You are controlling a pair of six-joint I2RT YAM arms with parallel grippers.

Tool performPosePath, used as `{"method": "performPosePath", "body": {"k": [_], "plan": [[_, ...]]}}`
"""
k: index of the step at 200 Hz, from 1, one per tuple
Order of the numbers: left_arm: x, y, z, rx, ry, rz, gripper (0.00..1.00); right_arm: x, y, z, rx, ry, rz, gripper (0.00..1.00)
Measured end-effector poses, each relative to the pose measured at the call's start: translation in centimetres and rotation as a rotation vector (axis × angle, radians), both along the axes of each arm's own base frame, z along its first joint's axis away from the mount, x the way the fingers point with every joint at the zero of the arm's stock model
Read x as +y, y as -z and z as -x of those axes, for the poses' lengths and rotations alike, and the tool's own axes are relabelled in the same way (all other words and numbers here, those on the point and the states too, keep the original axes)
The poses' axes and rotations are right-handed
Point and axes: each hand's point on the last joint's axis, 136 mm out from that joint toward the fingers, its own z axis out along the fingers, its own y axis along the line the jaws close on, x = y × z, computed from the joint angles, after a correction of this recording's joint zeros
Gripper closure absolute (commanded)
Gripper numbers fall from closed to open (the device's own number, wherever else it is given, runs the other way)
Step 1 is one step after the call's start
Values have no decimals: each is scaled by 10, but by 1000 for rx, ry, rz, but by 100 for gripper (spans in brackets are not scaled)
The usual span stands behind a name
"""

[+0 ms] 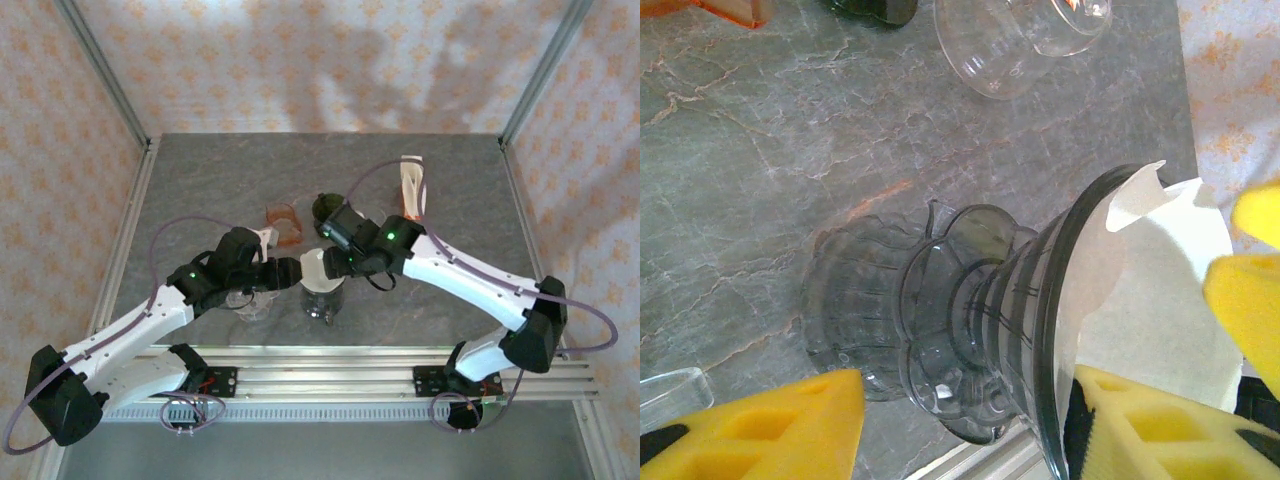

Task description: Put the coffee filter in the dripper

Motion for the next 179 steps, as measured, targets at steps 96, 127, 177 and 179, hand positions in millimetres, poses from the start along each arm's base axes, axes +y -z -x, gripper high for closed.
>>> {"method": "performPosePath", "body": {"k": [96, 127, 177, 179], "plan": [[1, 0, -1, -3, -5, -4, 45, -3, 8, -16, -16, 33, 41, 38], [1, 0, -1, -3, -5, -4, 45, -6, 7, -20, -28, 52, 48, 38], [1, 0, -1, -3, -5, -4, 46, -2, 7, -19, -24, 24, 36, 34], [1, 0, -1, -3, -5, -4, 45, -2, 7, -18, -24, 20, 36, 34]]}}
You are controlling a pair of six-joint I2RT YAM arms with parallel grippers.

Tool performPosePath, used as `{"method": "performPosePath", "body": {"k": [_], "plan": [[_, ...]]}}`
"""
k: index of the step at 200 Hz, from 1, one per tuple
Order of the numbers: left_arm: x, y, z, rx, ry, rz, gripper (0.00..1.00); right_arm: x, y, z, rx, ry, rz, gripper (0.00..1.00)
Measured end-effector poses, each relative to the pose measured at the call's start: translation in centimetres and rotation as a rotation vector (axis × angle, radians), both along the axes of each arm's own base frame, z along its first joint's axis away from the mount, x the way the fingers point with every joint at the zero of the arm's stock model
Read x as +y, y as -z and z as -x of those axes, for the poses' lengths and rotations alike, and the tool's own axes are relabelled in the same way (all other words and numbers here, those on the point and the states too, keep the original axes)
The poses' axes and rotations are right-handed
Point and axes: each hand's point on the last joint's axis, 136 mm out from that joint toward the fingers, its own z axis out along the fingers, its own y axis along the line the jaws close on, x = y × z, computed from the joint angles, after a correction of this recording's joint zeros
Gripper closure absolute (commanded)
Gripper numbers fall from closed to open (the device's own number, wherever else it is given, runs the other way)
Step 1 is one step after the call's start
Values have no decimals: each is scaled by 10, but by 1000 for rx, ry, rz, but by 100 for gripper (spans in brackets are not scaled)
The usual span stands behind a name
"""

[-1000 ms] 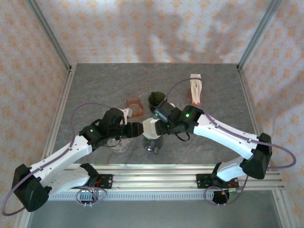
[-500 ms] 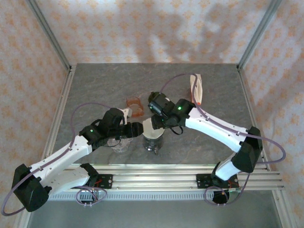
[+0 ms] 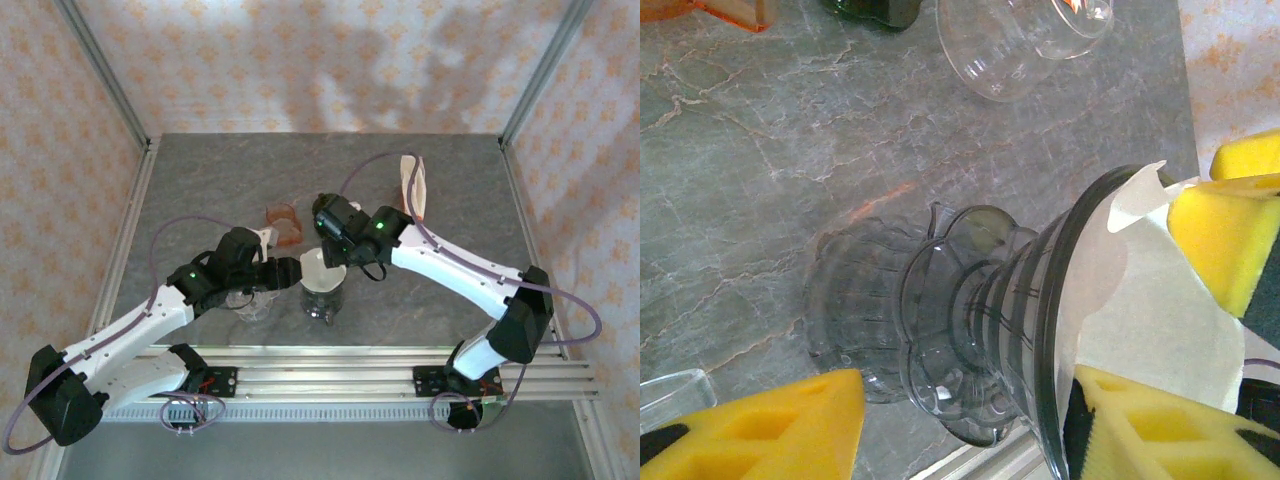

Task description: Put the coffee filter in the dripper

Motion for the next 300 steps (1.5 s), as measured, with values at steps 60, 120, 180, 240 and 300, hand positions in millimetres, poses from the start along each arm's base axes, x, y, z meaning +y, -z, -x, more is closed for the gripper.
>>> {"method": "performPosePath", "body": {"k": [60, 120, 180, 240, 300], "plan": [[0, 0, 0, 0, 0, 0, 45, 15, -12, -2, -4, -74, -31, 30], [0, 1, 0, 3, 0, -2, 45, 23, 3, -7, 21, -83, 0, 30], [0, 1, 0, 3, 0, -2, 45, 26, -1, -9, 12, -79, -14, 30], [0, 1, 0, 3, 0, -1, 45, 11, -15, -1, 6, -8, -52, 32], [0, 1, -1, 4, -3, 1, 45, -9, -23, 28, 53, 79, -103, 34]]}}
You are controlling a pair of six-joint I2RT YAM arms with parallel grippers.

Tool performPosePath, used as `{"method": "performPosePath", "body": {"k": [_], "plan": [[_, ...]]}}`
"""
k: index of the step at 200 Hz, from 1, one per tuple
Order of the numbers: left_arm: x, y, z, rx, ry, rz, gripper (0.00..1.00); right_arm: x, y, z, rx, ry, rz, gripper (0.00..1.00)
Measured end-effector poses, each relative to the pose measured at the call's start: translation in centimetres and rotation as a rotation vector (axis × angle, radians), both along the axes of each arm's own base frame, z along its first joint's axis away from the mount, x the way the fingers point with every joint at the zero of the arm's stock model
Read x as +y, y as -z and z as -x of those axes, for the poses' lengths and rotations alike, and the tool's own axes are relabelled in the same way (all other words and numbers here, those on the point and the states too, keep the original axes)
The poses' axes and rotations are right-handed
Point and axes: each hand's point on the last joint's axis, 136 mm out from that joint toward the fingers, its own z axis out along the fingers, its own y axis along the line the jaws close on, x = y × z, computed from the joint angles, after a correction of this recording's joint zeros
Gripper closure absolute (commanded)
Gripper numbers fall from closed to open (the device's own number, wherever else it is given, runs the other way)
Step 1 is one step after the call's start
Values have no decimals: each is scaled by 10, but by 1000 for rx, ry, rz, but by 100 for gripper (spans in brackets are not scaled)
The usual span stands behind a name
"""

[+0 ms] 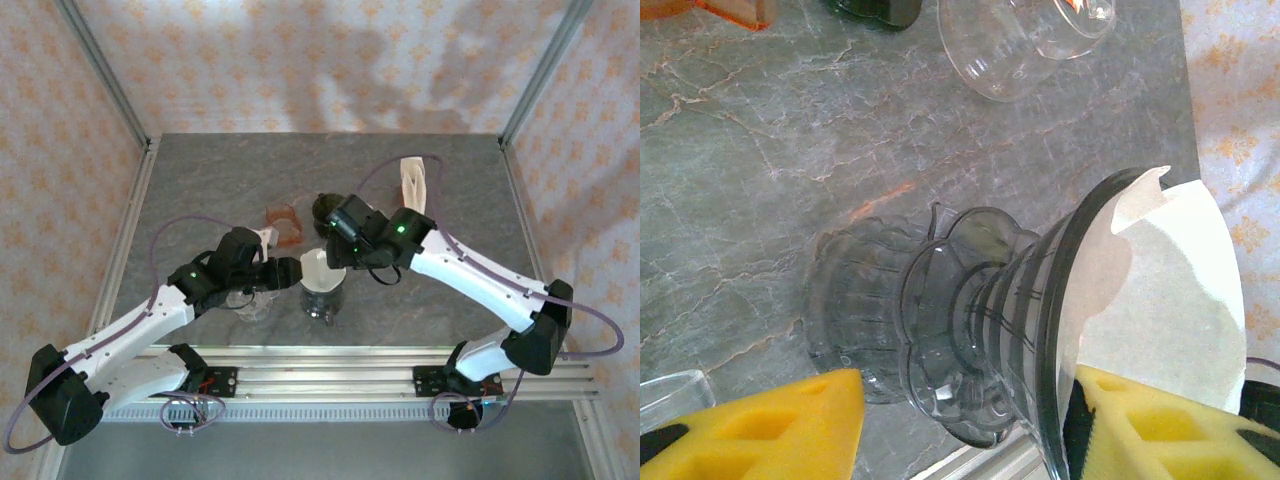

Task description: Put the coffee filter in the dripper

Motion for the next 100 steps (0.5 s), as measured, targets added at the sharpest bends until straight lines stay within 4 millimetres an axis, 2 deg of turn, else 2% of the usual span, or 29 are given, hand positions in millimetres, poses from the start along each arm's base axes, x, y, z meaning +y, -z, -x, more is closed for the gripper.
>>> {"method": "performPosePath", "body": {"k": [28, 53, 100], "plan": [[0, 0, 0, 0, 0, 0, 45, 2, 13, 17, 38, -25, 28, 34], [0, 0, 0, 0, 0, 0, 45, -2, 24, 23, 66, -24, 55, 35], [0, 0, 0, 2, -2, 1, 45, -3, 26, 29, 86, -33, 61, 40]]}}
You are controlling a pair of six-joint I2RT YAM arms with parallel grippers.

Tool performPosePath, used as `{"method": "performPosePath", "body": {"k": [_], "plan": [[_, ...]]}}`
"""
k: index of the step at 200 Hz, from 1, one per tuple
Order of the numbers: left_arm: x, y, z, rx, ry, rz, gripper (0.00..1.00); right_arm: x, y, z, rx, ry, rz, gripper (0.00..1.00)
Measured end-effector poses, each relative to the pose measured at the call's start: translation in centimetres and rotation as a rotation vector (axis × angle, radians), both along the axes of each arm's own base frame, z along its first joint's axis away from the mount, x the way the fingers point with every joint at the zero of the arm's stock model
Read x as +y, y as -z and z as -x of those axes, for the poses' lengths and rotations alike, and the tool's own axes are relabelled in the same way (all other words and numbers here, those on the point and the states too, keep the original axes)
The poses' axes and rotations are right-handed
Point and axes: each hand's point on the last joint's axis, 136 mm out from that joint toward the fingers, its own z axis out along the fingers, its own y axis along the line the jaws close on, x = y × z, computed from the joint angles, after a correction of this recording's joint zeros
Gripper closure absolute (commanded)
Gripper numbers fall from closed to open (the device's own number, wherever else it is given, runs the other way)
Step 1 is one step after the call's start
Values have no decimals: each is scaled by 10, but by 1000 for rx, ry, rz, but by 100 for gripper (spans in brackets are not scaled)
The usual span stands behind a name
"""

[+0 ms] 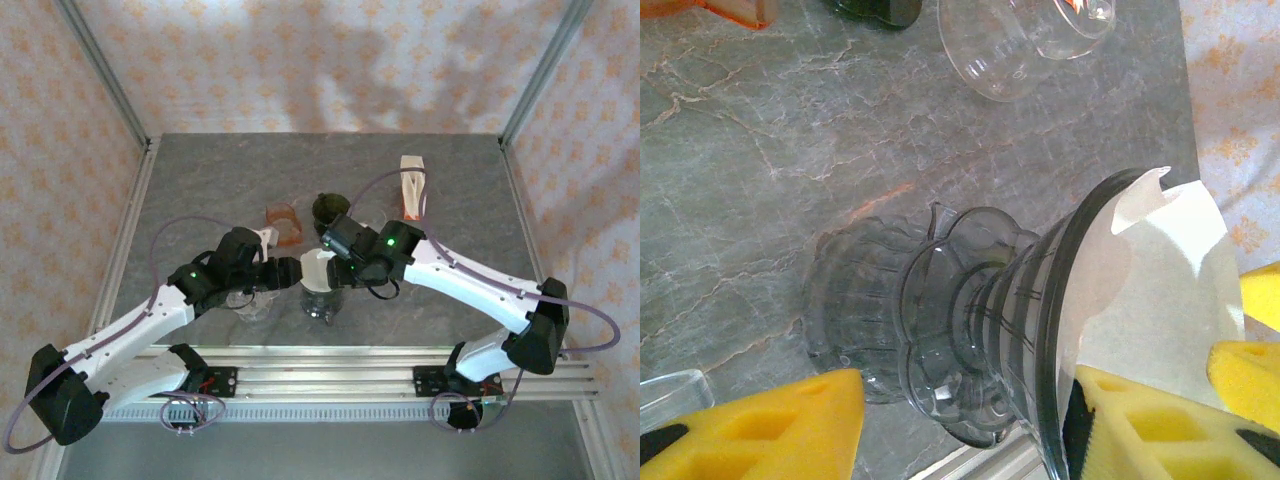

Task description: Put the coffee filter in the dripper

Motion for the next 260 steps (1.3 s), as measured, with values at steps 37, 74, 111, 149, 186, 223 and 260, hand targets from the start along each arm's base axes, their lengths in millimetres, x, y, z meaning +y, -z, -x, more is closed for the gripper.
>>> {"method": "performPosePath", "body": {"k": [37, 74, 111, 149, 186, 223, 260], "plan": [[0, 0, 0, 1, 0, 0, 45, 0, -1, 3, 4, -8, -3, 41], [0, 1, 0, 1, 0, 0, 45, -2, -3, 5, 3, -9, -6, 43], [0, 1, 0, -1, -1, 0, 45, -2, -3, 6, 0, -14, -4, 39], [0, 1, -1, -2, -5, -1, 40, -4, -12, 4, -34, -16, -25, 35], [0, 0, -1, -4, -7, 0, 34, -5, -18, 1, -61, -10, -38, 34], [1, -4, 0, -18, -10, 14, 31, -5, -18, -1, -71, -6, -34, 34], [1, -10, 0, -32, -13, 28, 30, -6, -19, -2, -78, -5, -32, 34]]}}
